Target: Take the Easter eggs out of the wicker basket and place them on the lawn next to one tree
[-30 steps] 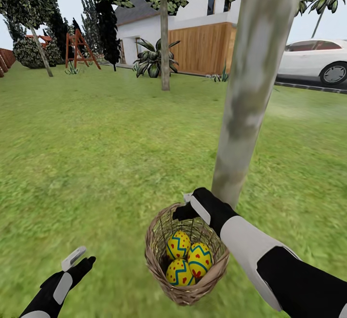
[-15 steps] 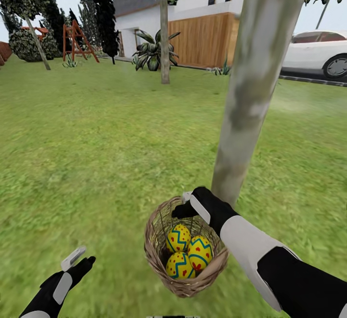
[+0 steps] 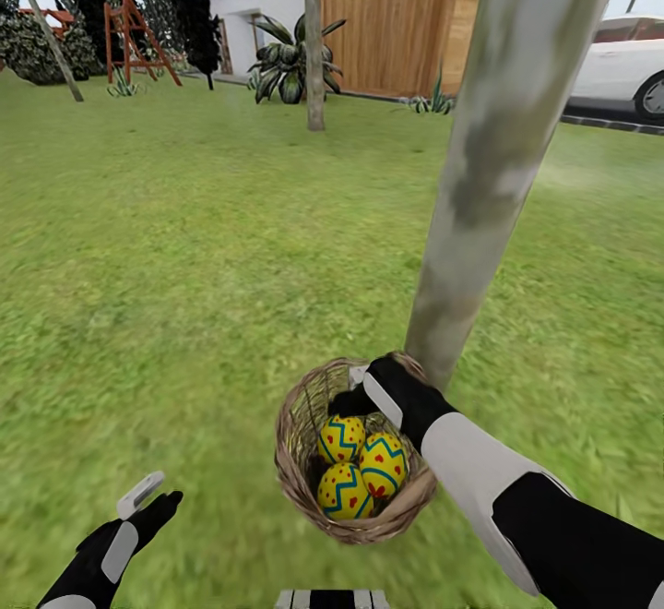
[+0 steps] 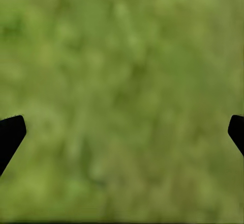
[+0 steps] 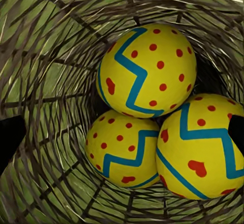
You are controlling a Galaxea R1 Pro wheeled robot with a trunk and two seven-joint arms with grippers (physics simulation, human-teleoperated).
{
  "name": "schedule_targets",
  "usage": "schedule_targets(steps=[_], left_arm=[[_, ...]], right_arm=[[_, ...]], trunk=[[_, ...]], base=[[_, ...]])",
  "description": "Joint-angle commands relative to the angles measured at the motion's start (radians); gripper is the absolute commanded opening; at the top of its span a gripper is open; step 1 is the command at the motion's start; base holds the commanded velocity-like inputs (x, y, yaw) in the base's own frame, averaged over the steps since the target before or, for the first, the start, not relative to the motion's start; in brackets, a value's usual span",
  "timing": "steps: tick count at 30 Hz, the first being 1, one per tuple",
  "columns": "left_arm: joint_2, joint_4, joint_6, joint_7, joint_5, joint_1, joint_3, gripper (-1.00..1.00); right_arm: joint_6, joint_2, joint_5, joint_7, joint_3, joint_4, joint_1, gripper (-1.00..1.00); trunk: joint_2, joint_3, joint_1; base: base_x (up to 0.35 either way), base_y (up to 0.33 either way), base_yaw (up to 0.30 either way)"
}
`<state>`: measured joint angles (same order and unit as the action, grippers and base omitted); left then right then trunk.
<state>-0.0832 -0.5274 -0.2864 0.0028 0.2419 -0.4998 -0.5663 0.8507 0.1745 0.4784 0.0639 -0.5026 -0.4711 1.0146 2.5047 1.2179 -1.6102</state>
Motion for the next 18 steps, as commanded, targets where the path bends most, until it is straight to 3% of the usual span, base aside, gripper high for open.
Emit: schedule_targets(steps=[1,18], left_arm=[[0.000,-0.002,-0.007,0.000,0.010,0.000,-0.003,1.00],[0.000,-0.002,-0.007,0.000,0.010,0.000,-0.003,1.00]], right_arm=[[0.002,0.000,0.008,0.007,-0.003,-0.004,0.001,1.00],[-0.024,0.000,0.008,0.027,-0.001,-0.067,0.001,1.00]], trunk=[[0.001,0.006,0.000],[0.005,0.099,-0.008]], base=[[0.000,0.000,0.000],[0.000,0.000,0.000]])
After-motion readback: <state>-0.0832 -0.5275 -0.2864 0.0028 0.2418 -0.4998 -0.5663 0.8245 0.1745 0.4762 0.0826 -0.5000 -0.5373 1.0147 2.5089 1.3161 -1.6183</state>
